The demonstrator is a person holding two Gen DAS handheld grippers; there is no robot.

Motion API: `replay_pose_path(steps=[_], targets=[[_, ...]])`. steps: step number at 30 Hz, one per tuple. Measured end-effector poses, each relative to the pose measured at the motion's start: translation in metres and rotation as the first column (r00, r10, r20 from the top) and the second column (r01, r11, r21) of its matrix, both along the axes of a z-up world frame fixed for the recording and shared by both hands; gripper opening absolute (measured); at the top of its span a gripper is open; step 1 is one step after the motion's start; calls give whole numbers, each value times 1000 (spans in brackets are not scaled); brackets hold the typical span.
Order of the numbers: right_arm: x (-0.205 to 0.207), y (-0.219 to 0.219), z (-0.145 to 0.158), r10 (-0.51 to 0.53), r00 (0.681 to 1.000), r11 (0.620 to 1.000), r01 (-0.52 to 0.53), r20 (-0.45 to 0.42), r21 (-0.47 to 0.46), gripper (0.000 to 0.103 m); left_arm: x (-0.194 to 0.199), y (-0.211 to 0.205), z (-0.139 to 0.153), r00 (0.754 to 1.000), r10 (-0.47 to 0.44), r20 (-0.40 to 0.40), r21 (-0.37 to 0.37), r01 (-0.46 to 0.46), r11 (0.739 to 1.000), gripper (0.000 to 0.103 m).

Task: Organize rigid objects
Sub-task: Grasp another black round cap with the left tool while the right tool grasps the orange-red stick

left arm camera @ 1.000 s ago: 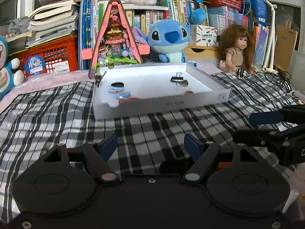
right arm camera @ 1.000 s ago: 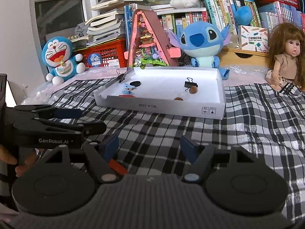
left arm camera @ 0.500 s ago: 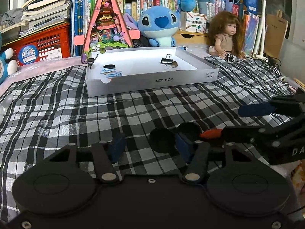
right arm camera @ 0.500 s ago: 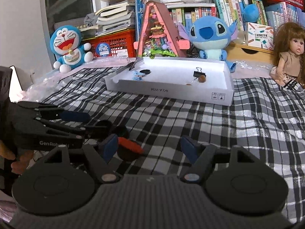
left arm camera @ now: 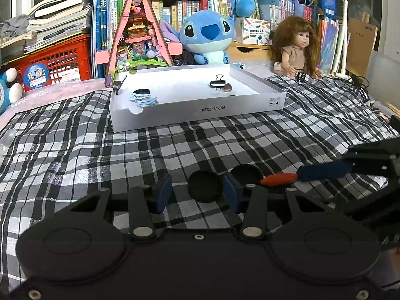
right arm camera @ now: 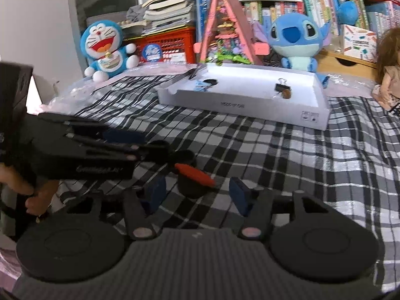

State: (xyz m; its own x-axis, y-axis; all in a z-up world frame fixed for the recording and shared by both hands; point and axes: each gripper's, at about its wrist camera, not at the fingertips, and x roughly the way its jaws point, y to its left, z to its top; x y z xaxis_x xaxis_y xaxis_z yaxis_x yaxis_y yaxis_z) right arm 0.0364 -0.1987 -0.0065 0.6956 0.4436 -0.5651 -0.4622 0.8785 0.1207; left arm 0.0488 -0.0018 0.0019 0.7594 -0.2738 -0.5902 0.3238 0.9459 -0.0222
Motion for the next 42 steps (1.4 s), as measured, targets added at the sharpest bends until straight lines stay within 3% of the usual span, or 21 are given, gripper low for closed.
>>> replay_pose_path(steps=[5, 12, 24, 30, 33, 42], targets=[[-5, 13, -5, 22, 999, 998, -21, 28, -59, 62, -4, -2, -1, 1000, -17, 14, 19, 17, 1000, 44], [1, 13, -3, -1, 1000, 997, 2, 24, -71, 53, -4, -2, -4, 1000, -6, 18, 34, 6, 999, 44], [15, -7, 0, -165, 986, 981, 164, 3, -106, 53, 0, 2, -6, 999, 31, 24, 37, -32, 999, 44], [14, -7, 6, -149, 989, 987, 149, 10, -64, 55, 1, 1, -5, 1000, 16, 19, 37, -17, 999, 44], [15, -2, 6, -145, 989, 986, 147, 27, -78, 63, 2, -1, -6, 1000, 17, 16, 39, -17, 999, 45], [15, 12, 1, -141, 988, 981, 149, 67, -128, 63, 4, -5, -10, 1000, 13, 22, 56, -14, 998, 47]])
